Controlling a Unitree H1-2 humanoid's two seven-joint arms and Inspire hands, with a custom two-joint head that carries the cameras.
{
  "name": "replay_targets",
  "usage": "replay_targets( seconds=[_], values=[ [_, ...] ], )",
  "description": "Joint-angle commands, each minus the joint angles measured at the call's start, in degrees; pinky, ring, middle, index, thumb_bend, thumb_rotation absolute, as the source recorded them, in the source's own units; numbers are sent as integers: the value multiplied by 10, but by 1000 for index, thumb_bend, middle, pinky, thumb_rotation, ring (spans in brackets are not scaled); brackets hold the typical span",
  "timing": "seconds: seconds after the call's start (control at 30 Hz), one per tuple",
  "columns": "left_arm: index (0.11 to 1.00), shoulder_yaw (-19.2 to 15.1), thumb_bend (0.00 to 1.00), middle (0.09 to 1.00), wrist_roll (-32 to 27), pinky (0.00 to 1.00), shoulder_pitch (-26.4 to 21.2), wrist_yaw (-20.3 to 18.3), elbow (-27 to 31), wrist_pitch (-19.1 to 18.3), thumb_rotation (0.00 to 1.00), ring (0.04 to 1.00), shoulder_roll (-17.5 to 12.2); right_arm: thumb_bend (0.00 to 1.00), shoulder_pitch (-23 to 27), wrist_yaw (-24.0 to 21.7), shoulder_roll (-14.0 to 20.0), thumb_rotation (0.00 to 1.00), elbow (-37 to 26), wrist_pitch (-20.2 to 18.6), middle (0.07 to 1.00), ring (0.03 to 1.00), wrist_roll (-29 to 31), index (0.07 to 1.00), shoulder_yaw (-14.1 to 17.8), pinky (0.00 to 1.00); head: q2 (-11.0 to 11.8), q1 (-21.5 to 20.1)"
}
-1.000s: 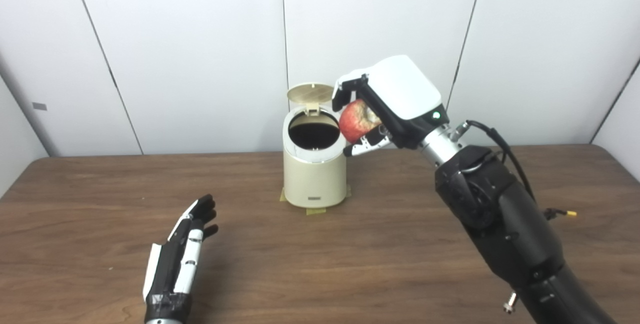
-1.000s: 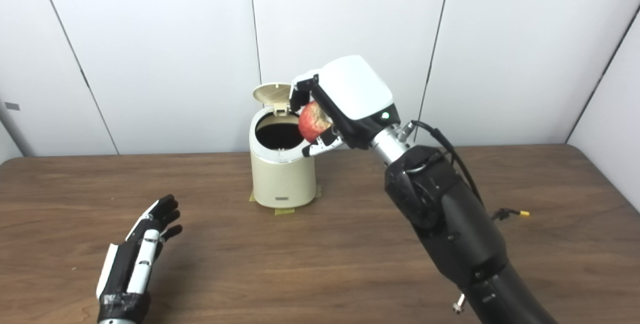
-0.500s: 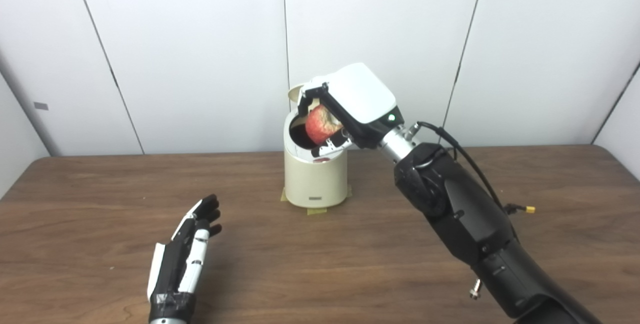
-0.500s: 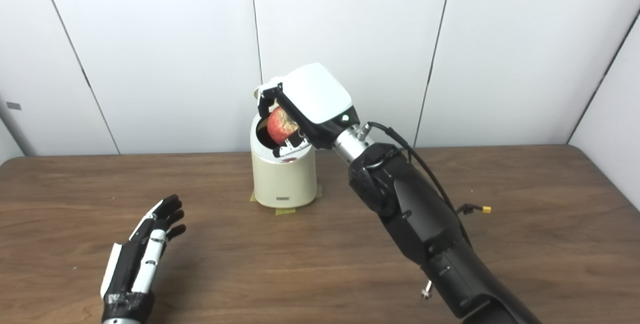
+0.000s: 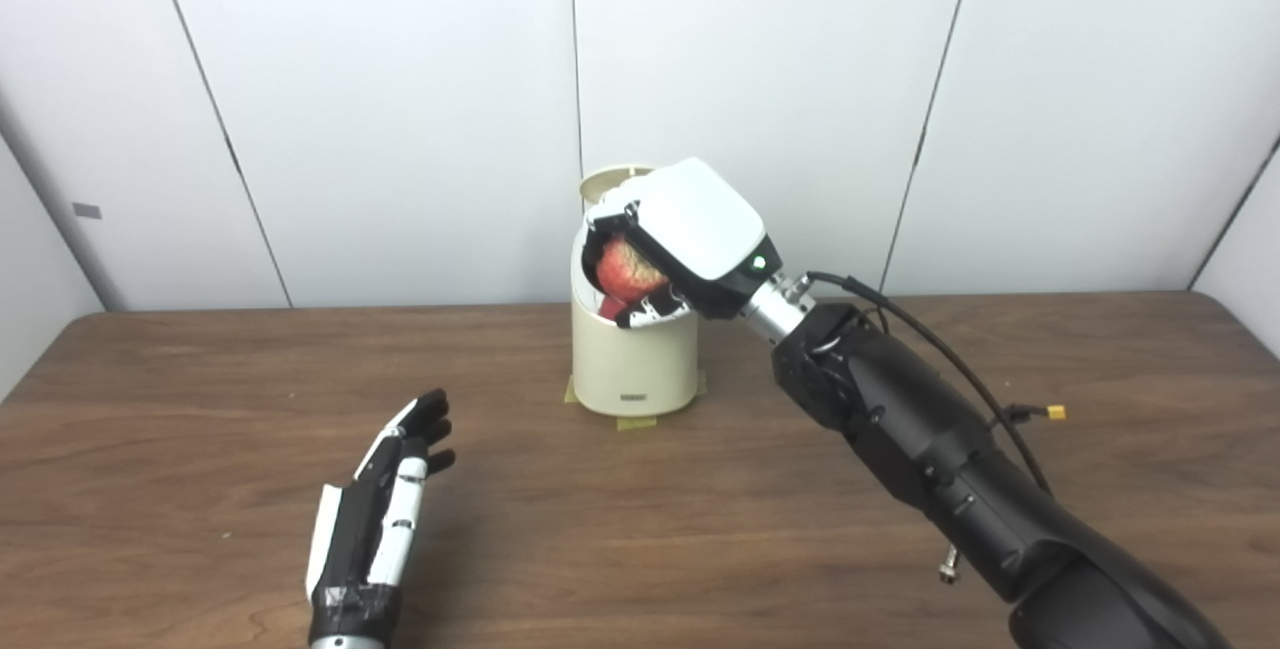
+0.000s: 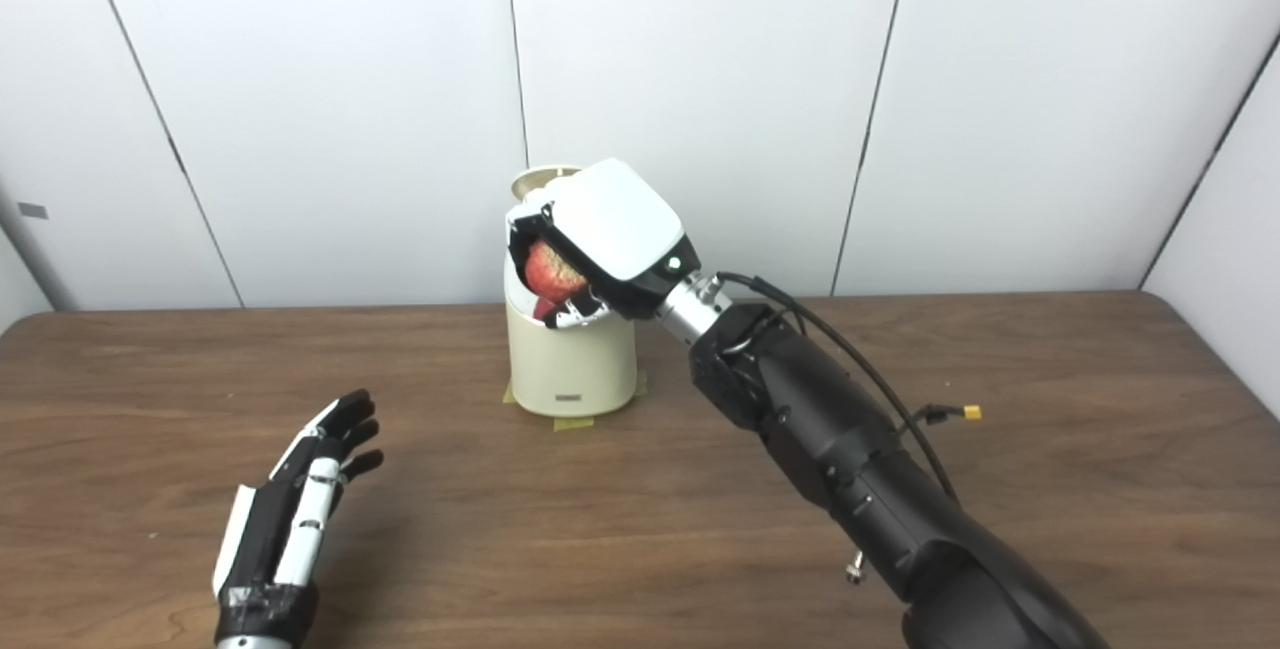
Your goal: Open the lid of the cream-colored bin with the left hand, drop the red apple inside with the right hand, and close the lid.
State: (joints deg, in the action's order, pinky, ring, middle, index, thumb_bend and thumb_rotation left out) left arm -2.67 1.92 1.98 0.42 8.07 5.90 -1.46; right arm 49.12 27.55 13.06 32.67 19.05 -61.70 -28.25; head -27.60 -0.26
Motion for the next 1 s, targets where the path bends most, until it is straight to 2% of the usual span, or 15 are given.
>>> replay_targets(
  seconds=[0.0,0.23,0.4,0.63,0.67,0.73,0.77,0.8,0.83,0.9,0.97],
  values=[
    [859,3,183,886,6,820,-9,6,24,17,787,878,3,497,44,25,1,0,4,4,530,485,-1,418,-2,369,-1,0],
    [853,2,186,878,3,812,-10,6,19,25,786,871,4,496,43,23,2,0,13,-2,536,488,7,422,-6,370,-1,1],
    [850,2,205,878,2,821,-9,8,23,20,855,874,7,496,41,19,3,0,9,-7,542,491,6,431,-8,367,-1,0],
    [848,2,255,873,6,816,-9,8,24,19,910,868,6,497,41,49,5,0,7,-12,547,496,-9,453,-14,368,-2,0],
    [848,2,258,873,5,817,-9,7,24,19,914,869,6,508,41,53,6,0,6,-12,551,533,-10,459,-14,417,-2,0],
    [850,2,262,872,5,817,-9,7,25,17,916,869,6,517,40,58,6,96,2,-14,619,586,-12,484,-13,468,-2,0],
    [849,3,263,872,6,817,-9,7,25,17,917,868,6,518,39,60,6,109,-1,-16,635,598,-12,487,-12,477,-1,0],
    [850,3,263,872,7,816,-9,8,25,16,918,868,6,735,39,66,6,56,-2,-15,649,610,-13,551,-12,483,-1,0],
    [850,3,262,871,7,814,-9,8,25,16,920,866,6,875,40,70,6,22,-2,-15,666,626,-13,601,-11,490,-1,0],
    [849,3,262,871,7,813,-9,7,25,15,922,866,6,942,40,76,6,5,-3,-12,682,636,-11,636,-10,492,-1,0],
    [850,3,265,872,7,815,-10,8,25,14,921,867,6,948,40,81,6,1,-3,-11,696,644,-10,661,-10,495,0,0]
  ],
)
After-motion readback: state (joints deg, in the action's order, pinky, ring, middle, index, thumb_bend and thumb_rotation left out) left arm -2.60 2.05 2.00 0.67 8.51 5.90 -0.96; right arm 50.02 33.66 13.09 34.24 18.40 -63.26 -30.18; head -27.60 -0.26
